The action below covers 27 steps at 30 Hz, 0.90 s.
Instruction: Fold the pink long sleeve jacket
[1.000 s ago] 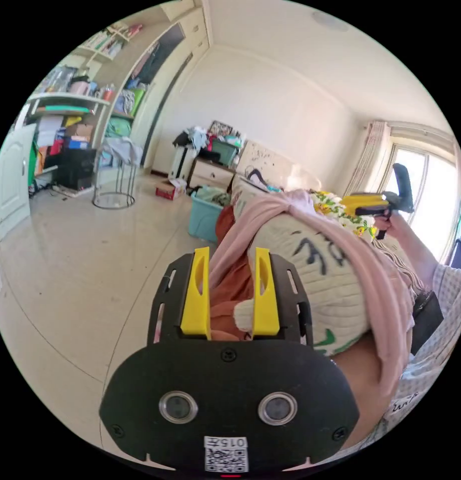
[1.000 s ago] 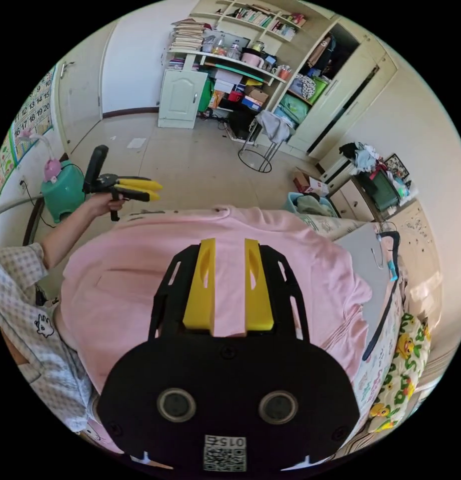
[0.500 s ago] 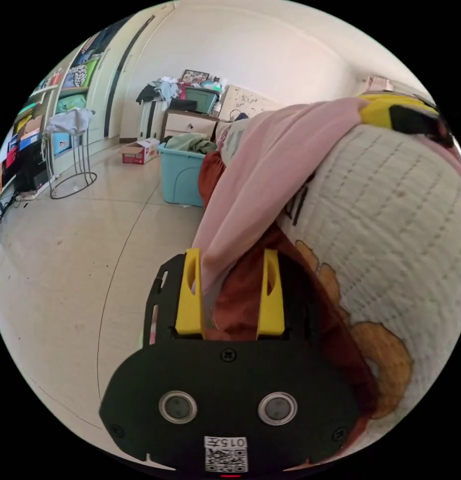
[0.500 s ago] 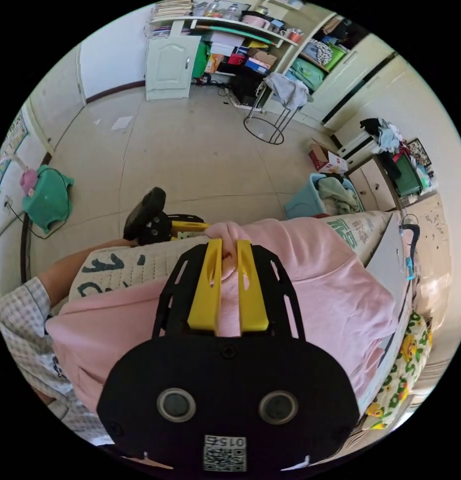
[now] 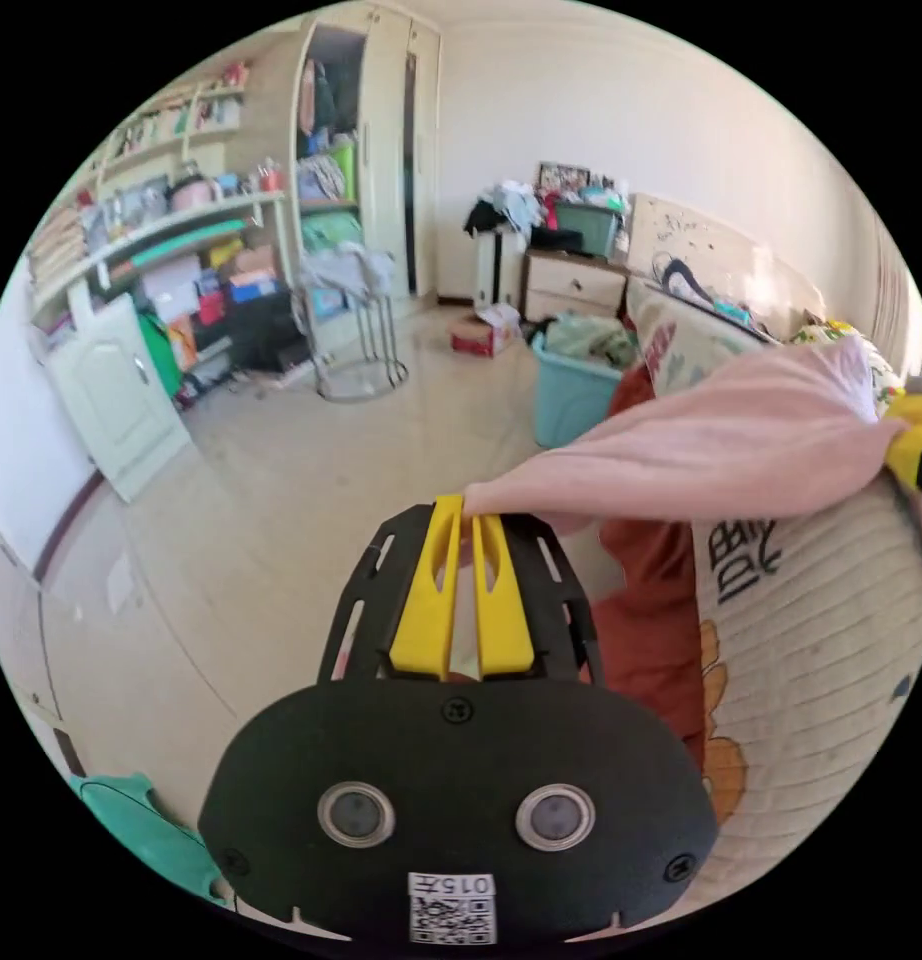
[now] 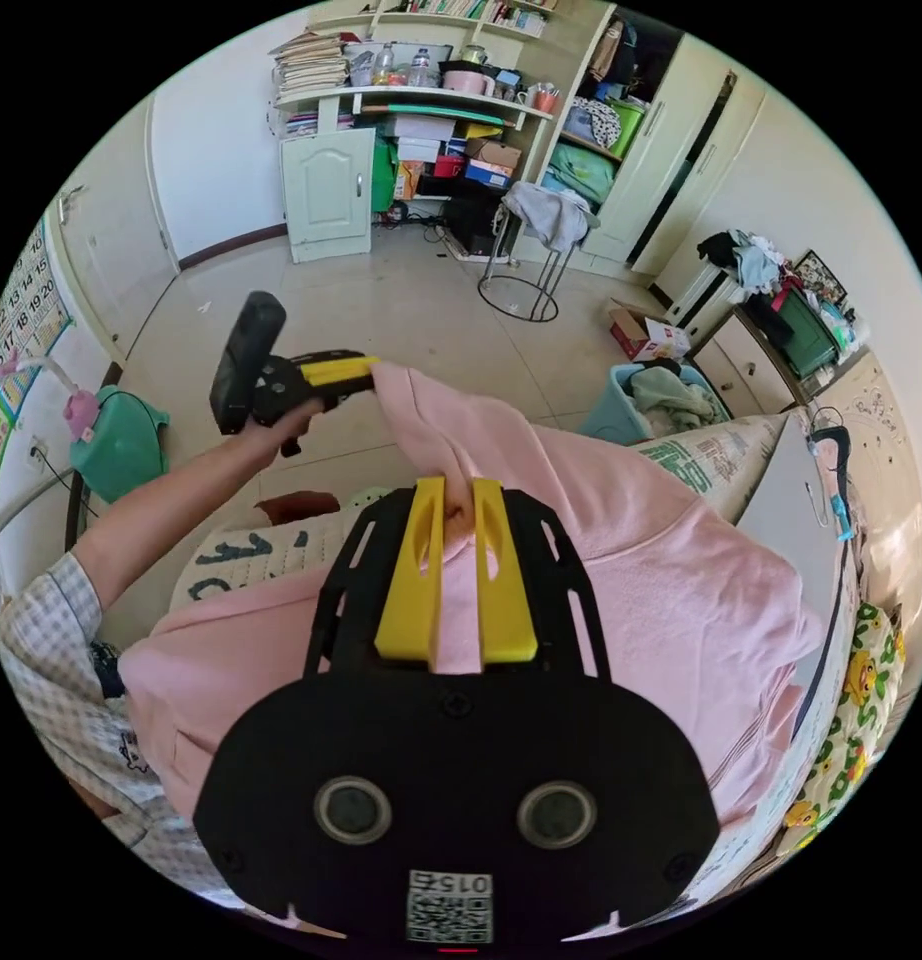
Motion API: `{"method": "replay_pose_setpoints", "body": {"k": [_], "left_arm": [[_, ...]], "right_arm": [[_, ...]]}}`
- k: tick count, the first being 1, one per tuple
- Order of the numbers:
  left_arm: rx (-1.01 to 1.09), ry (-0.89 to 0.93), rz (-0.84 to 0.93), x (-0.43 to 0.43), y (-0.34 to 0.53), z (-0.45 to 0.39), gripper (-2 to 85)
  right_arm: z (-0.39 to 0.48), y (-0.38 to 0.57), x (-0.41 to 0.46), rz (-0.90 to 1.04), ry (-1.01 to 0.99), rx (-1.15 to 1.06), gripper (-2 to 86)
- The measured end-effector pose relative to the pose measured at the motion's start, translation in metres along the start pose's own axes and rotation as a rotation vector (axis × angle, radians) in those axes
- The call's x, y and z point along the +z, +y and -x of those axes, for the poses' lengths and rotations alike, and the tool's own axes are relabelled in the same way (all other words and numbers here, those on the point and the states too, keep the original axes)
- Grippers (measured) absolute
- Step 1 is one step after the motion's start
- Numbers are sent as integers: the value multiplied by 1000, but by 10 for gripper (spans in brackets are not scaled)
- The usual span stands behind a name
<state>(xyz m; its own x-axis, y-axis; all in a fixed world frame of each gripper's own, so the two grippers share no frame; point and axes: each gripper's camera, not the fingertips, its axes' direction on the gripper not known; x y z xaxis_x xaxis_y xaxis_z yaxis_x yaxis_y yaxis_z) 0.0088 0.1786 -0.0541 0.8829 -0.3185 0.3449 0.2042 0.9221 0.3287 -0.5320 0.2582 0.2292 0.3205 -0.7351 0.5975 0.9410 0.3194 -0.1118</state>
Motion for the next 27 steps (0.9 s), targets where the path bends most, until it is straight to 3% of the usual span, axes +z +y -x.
{"method": "replay_pose_setpoints", "body": {"k": [2, 4, 9, 13, 15, 21, 23, 27], "left_arm": [[64, -70, -226, -88, -28, -25, -1], [268, -121, -577, -207, -41, -89, -1], [817, -98, -947, -370, -3, -268, -1], [1238, 42, -886, -411, 53, -394, -1], [1333, 60, -849, -411, 68, -426, -1], [1303, 113, -736, -406, 48, -462, 0], [1306, 94, -738, -403, 44, -470, 0], [1310, 84, -718, -394, 31, -476, 1]], "right_arm": [[-11, 21, -36, -57, -46, 23, 65], [-21, 53, -76, -132, -118, 49, 66], [-44, 188, -176, -311, -106, 121, 66], [-70, 288, -212, -341, 9, 257, 66], [-97, 351, -224, -309, 23, 380, 67], [-106, 437, -248, -330, -168, 402, 95], [-94, 430, -246, -311, -205, 343, 116], [-85, 387, -207, -190, -502, 242, 147]]}}
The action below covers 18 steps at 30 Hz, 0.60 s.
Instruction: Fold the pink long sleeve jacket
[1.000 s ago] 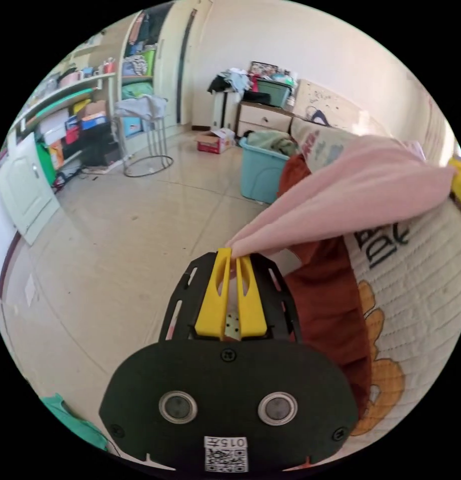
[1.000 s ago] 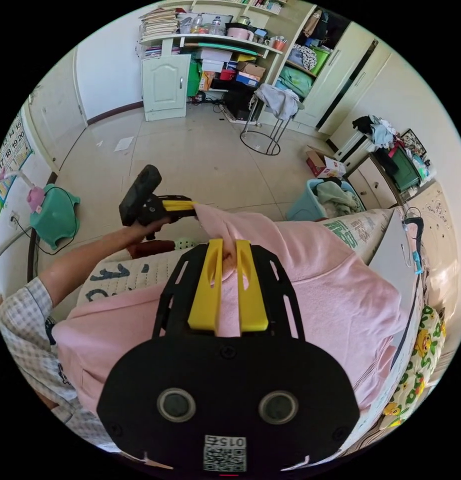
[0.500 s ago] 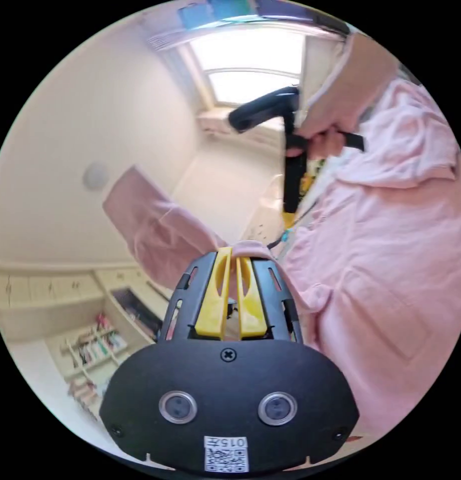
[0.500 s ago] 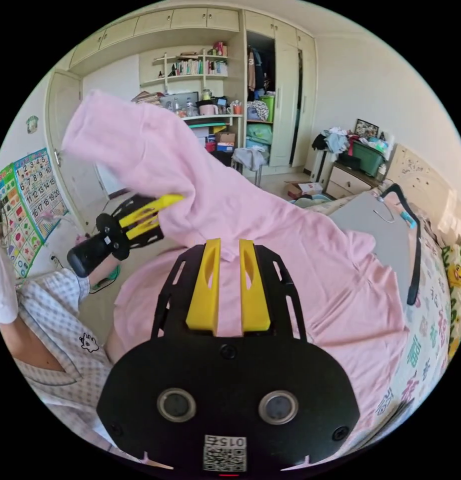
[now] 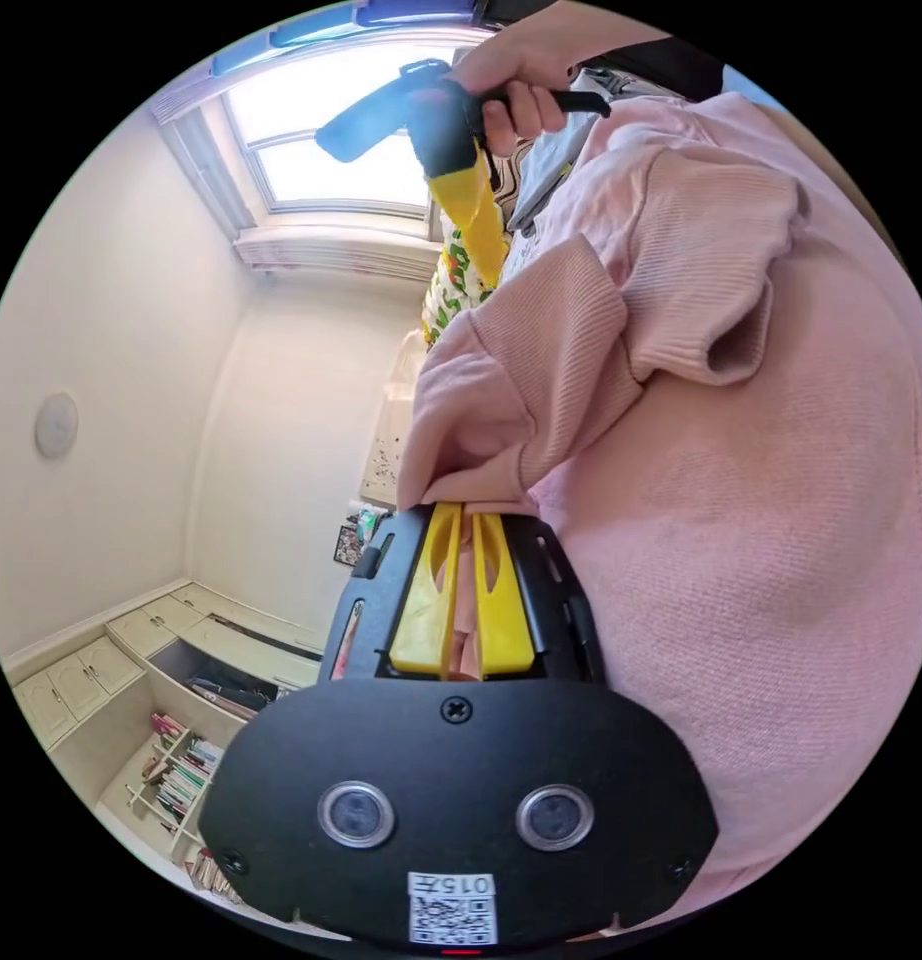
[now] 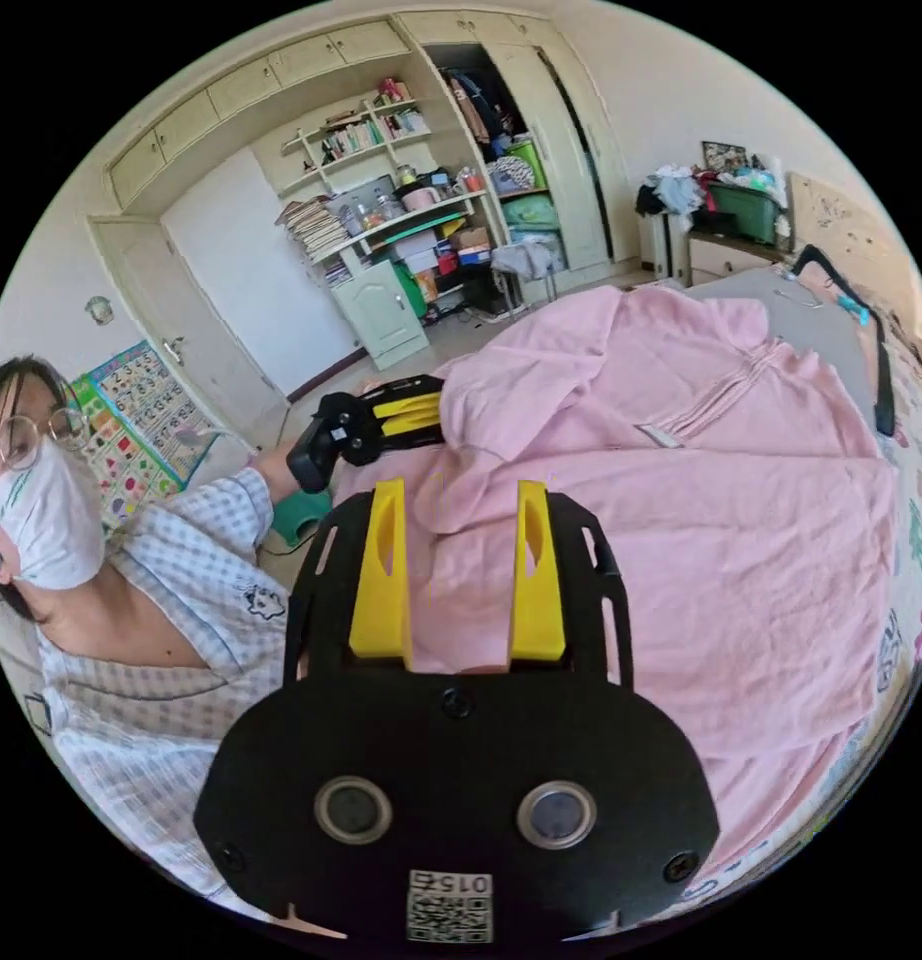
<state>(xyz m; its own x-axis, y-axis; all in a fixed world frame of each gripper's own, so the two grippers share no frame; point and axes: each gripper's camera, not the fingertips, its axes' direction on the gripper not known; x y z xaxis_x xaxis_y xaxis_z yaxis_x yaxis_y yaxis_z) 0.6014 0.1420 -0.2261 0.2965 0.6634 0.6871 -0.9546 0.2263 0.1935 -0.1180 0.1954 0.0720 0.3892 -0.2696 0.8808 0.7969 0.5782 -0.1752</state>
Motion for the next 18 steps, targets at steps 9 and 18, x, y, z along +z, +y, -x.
{"method": "replay_pose_setpoints", "body": {"k": [9, 18], "left_arm": [[-225, 52, 113, 1, 89, 53, 16], [-496, 231, 287, 148, 199, 92, 83]], "right_arm": [[-14, 20, -92, -152, 127, 36, 1], [-9, 87, -168, -274, 226, 173, 1]]}}
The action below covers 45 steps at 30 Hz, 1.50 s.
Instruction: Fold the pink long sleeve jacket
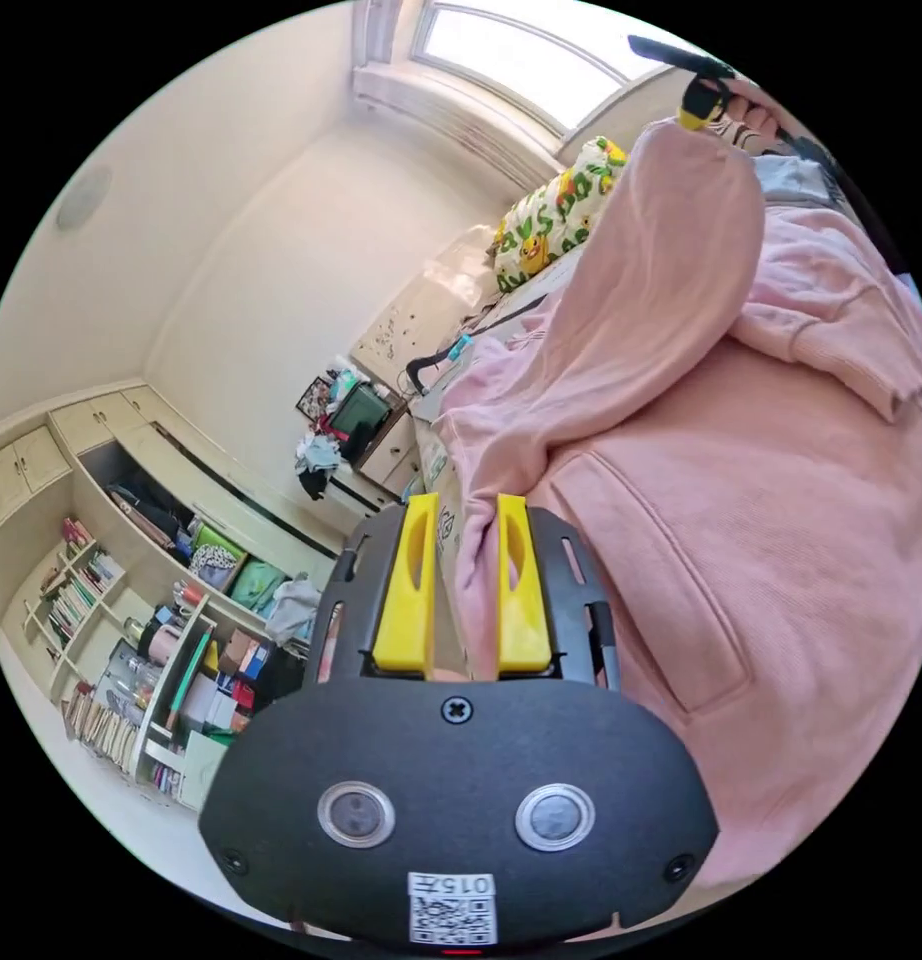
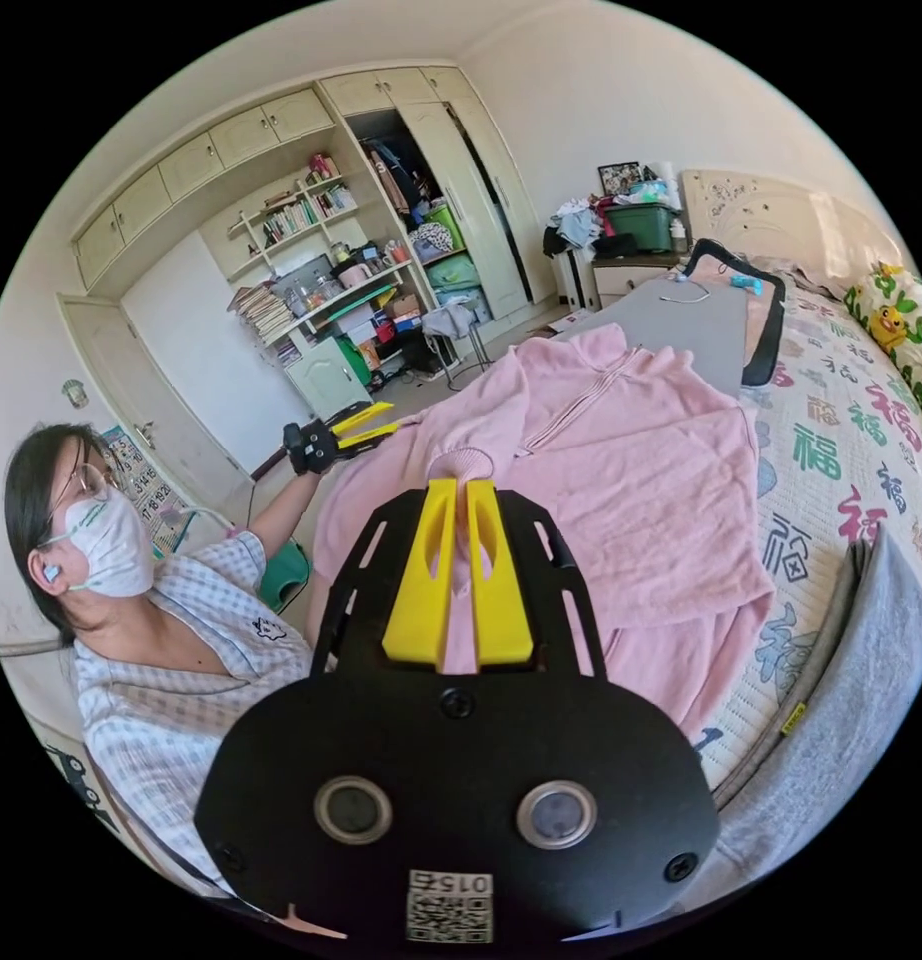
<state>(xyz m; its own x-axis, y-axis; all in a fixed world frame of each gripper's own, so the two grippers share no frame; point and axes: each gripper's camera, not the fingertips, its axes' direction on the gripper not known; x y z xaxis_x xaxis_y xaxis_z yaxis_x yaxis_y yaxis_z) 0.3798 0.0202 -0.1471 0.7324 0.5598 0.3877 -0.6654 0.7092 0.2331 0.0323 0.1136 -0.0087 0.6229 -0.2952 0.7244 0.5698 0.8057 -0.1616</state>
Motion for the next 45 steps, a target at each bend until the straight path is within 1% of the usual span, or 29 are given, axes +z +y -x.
{"method": "replay_pose_setpoints", "body": {"k": [1, 3, 4, 7, 11, 13, 14, 17, 18, 19, 21, 23, 26, 28, 30, 32, 33, 34, 36, 38, 43, 45], "left_arm": [[-30, 92, 7, 23, 2, 14, 84], [-8, 195, 53, 57, 7, 26, 85], [20, 201, 86, 76, 12, 29, 83], [22, 269, 76, 102, 34, 47, 70], [-13, 210, 17, 97, 75, 73, 33], [-139, 225, -60, 87, 113, 101, 23], [-154, 233, -69, 86, 122, 104, 21], [-75, 229, -1, 105, 154, 81, 17], [-71, 215, 19, 114, 167, 70, 17], [-122, 200, -4, 118, 181, 65, 16], [-130, 154, -31, 118, 199, 57, 15], [-134, 146, -33, 120, 212, 55, 15], [-166, 178, -39, 126, 234, 59, 14], [-160, 164, -36, 128, 248, 55, 14], [-158, 142, -38, 127, 259, 50, 14], [-159, 129, -37, 127, 269, 46, 13], [-161, 121, -36, 127, 276, 44, 13], [-163, 111, -34, 127, 282, 41, 13], [-166, 87, -33, 126, 292, 37, 13], [-168, 63, -31, 126, 301, 32, 14], [-167, 67, -28, 129, 324, 24, 17], [-167, 66, -28, 130, 331, 22, 16]], "right_arm": [[1, 2, 0, -2, 2, 1, 2], [3, 5, 0, -9, 15, 8, 3], [3, 5, 1, -8, 16, 14, 4], [-2, 10, 5, -11, 5, 42, 5], [-5, 21, 13, 2, 12, 61, 9], [-3, 27, 20, 23, 13, 68, 12], [-4, 31, 29, 39, 16, 82, 15], [-9, 37, 58, 93, 48, 131, 33], [-5, 41, 56, 72, 95, 119, 47], [0, 44, 53, 49, 122, 108, 50], [34, 63, 36, -61, 196, 14, 58], [64, 81, 37, -74, 247, -61, 59], [110, 105, 70, 28, 233, -200, 58], [132, 111, 100, 86, 244, -269, 56], [144, 105, 141, 122, 381, -320, 56], [137, 93, 164, 134, 503, -309, 58], [127, 81, 174, 160, 526, -296, 60], [121, 75, 177, 170, 511, -280, 62], [96, 52, 189, 294, 337, -215, 88], [88, 44, 192, 327, 279, -205, 104], [103, 40, 205, 373, 434, -298, 76], [113, 40, 222, 425, 513, -377, 68]]}}
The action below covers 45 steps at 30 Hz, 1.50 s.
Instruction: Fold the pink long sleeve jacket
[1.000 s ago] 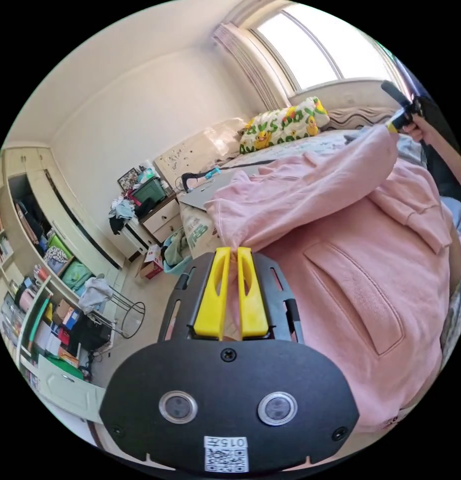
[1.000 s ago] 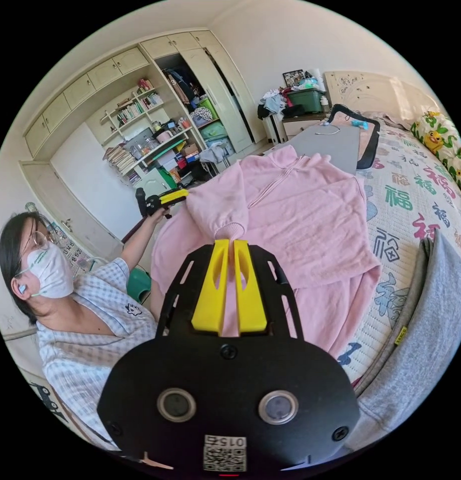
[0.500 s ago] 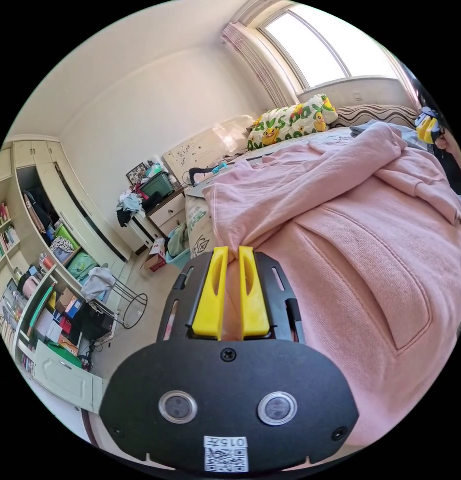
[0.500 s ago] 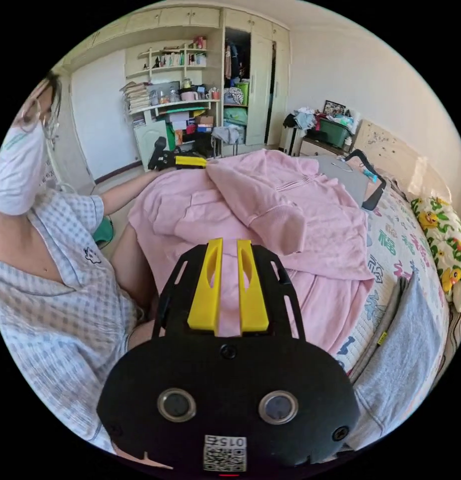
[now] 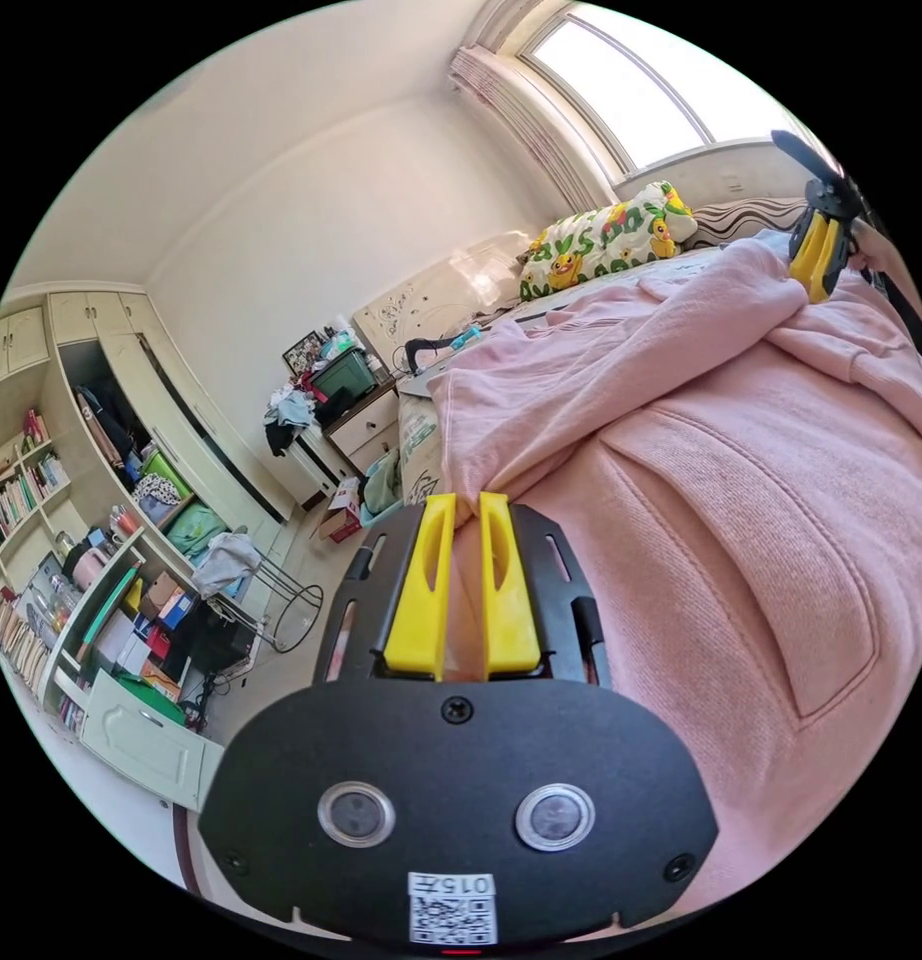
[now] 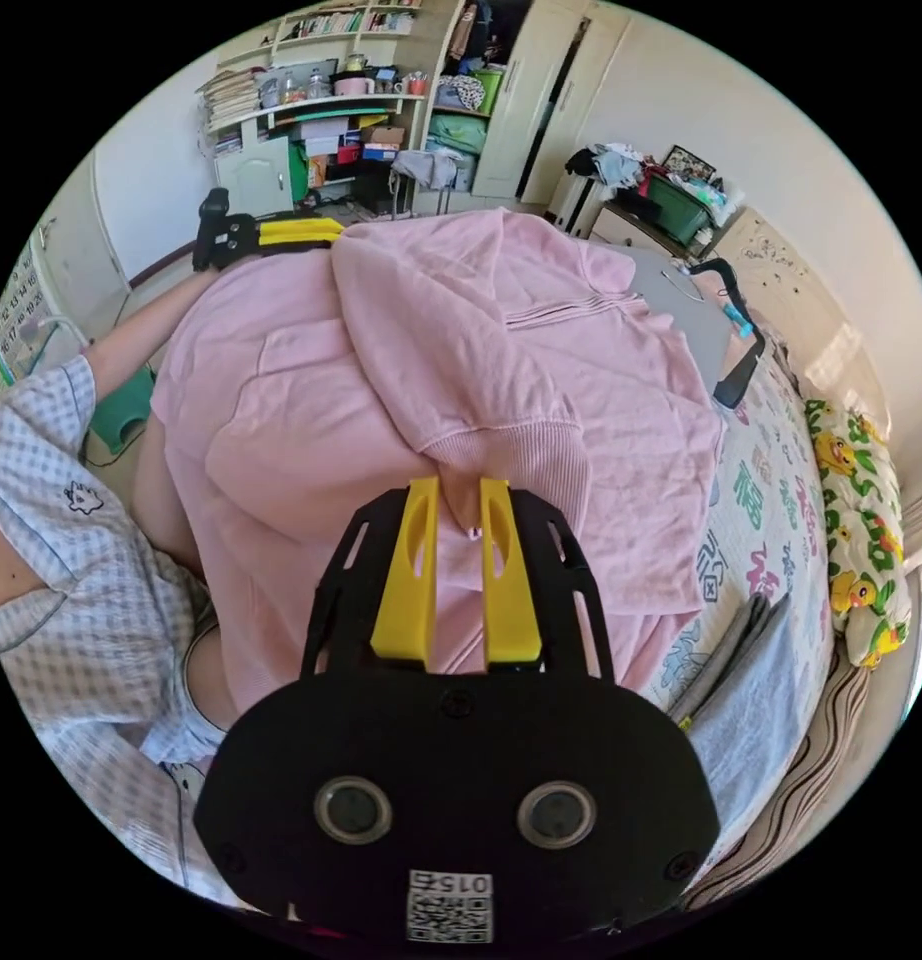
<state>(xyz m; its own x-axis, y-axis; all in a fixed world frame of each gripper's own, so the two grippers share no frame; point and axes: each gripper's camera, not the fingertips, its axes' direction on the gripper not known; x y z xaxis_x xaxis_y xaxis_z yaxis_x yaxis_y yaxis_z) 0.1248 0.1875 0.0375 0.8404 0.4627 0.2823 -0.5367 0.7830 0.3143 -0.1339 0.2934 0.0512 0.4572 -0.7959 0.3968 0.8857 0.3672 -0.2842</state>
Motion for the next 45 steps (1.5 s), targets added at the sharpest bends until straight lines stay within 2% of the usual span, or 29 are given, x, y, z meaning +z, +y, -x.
{"method": "replay_pose_setpoints", "body": {"k": [4, 7, 12, 16, 19, 22, 24, 26, 29, 31, 33, 36, 39, 43, 45], "left_arm": [[-2, -4, 1, 4, 16, -3, 17], [-7, -1, 7, 8, 26, -3, 19], [-10, 1, 6, 15, 40, -3, 19], [-7, 10, 3, 24, 50, -2, 17], [-13, 63, 4, 31, 57, 8, 16], [-70, 200, 10, 33, 66, 38, 16], [-148, 221, -24, 21, 71, 67, 16], [-216, 210, -85, 3, 66, 96, 18], [-178, 230, -72, 3, 16, 113, 32], [-129, 255, -21, 35, -38, 104, 52], [-107, 277, 38, 75, -77, 94, 61], [-157, 334, 158, 152, -131, 84, 72], [-228, 378, 209, 214, -169, 77, 82], [-247, 268, 366, 288, -199, 66, 84], [-261, 250, 440, 313, -199, 66, 73]], "right_arm": [[7, -5, 0, 25, 67, -37, 54], [-2, 8, -24, -15, -3, -23, 35], [3, 55, -114, -212, -178, -56, 20], [30, 60, -98, -102, -155, -123, 15], [20, 64, -57, -37, -289, -66, 24], [-14, 88, -67, -144, -442, 12, 48], [-37, 115, -93, -238, -495, 38, 65], [-56, 135, -108, -304, -448, 103, 75], [-90, 155, -112, -360, -229, 321, 106], [-105, 156, -100, -347, -238, 368, 112], [-117, 150, -78, -310, -365, 366, 121], [-125, 148, -59, -268, -445, 365, 127], [-133, 159, -64, -305, -457, 367, 115], [-143, 169, -69, -328, -515, 339, 89], [-148, 171, -68, -332, -613, 286, 49]]}}
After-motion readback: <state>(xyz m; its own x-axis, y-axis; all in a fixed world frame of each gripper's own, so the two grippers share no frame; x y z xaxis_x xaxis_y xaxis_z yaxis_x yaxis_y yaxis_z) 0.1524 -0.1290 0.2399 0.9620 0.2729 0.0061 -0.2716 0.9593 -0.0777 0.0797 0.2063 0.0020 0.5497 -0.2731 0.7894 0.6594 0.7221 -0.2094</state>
